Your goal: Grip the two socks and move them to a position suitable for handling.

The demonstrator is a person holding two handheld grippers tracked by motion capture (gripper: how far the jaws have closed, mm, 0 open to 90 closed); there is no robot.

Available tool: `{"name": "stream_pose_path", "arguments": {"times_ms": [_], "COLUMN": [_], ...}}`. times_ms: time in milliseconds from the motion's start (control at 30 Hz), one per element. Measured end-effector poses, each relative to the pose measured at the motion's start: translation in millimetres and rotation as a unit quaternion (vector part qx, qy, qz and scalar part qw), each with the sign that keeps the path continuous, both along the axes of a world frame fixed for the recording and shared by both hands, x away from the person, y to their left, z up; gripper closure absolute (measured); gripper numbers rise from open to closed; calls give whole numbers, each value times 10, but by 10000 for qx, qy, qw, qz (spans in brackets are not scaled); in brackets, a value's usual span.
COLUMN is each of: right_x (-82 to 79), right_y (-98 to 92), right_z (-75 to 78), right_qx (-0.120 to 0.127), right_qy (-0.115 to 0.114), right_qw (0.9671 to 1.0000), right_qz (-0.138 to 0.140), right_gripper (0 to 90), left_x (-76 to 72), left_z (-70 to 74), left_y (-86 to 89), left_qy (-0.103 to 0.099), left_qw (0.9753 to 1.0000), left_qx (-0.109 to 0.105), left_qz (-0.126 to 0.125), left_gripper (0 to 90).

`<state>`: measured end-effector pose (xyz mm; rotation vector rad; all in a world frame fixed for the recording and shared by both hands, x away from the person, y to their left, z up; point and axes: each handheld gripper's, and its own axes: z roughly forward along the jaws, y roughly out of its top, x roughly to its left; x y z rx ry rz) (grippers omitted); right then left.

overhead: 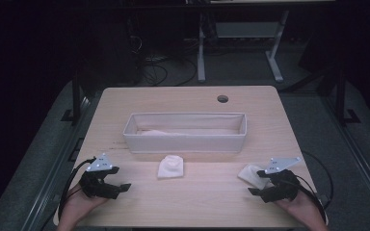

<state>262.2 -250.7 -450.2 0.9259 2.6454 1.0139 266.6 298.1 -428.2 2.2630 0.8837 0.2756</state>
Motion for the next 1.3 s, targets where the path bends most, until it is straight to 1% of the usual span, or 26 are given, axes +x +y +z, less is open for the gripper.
{"name": "stream_pose_path", "arguments": {"times_ms": [100, 167, 200, 267, 333, 367, 467, 500, 533, 667, 700, 733, 767, 800, 833, 867, 933, 1000, 1033, 1133, 1167, 1200, 1267, 1300], "right_x": [17, 19, 15, 10, 17, 21, 44, 44, 56, 62, 62, 51, 45, 41, 41, 38, 38, 32, 30, 20, 20, 16, 11, 6], "right_y": [33, 40, 38, 22, 2, -4, -14, -14, -8, -3, -3, 2, 4, 10, 10, 24, 43, 56, 57, 52, 52, 48, 43, 44], "right_z": [-13, -20, -20, -14, -7, -1, 9, 9, 20, 34, 34, 34, 35, 37, 37, 43, 53, 66, 73, 84, 84, 87, 89, 93], "right_qx": [-4, -84, -108, -92, -101, -89, -85, -85, -102, -106, -106, -97, -104, -108, -108, -130, -138, -128, -151, -144, -144, -138, -145, -124], "right_qy": [8, 8, 7, 16, -16, 8, 3, 3, -15, -58, -58, -44, -47, -40, -40, -74, -84, -94, -123, -147, -147, -132, -149, -150], "right_qw": [9999, 9998, 9998, 9998, 9998, 9999, 9999, 9999, 9999, 9998, 9998, 9999, 9999, 9999, 9999, 9998, 9997, 9996, 9996, 9995, 9995, 9996, 9995, 9995], "right_qz": [106, 154, 155, 153, 150, 115, 95, 95, 94, 135, 135, 119, 116, 121, 121, 164, 191, 215, 225, 223, 223, 224, 243, 240], "right_gripper": [274, 274, 274, 274, 274, 274, 274, 274, 270, 270, 270, 270, 270, 270, 270, 270, 270, 270, 270, 270, 270, 270, 270, 270], "left_x": [-5, -2, 4, 19, 42, 54, 94, 94, 124, 190, 190, 223, 223, 253, 253, 288, 318, 350, 363, 407, 407, 430, 447, 459], "left_z": [18, 43, 52, 78, 119, 148, 239, 239, 300, 409, 409, 459, 459, 504, 504, 538, 564, 591, 600, 629, 629, 639, 642, 642], "left_y": [20, 40, 45, 53, 53, 47, 6, 6, -33, -127, -127, -183, -183, -239, -239, -303, -376, -441, -476, -567, -567, -624, -676, -701], "left_qy": [-22, -23, -24, -17, 0, -4, -48, -48, -48, -77, -77, -92, -92, -96, -96, -98, -88, -79, -90, -77, -77, -72, -53, -35], "left_qw": [10000, 10000, 10000, 9999, 9997, 9995, 9986, 9986, 9979, 9958, 9958, 9947, 9947, 9935, 9935, 9921, 9910, 9896, 9894, 9873, 9873, 9862, 9857, 9846], "left_qx": [-26, 60, 65, 126, 165, 196, 268, 268, 317, 352, 352, 399, 399, 409, 409, 451, 495, 489, 493, 542, 542, 577, 554, 583], "left_qz": [27, -18, -38, -90, -179, -250, -454, -454, -570, -837, -837, -947, -947, -1056, -1056, -1166, -1241, -1349, -1366, -1491, -1491, -1548, -1587, -1648], "left_gripper": [195, 199, 202, 210, 213, 217, 224, 226, 226, 234, 238, 238, 240, 241, 241, 242, 242, 250, 255, 261, 269, 269, 270, 276]}}
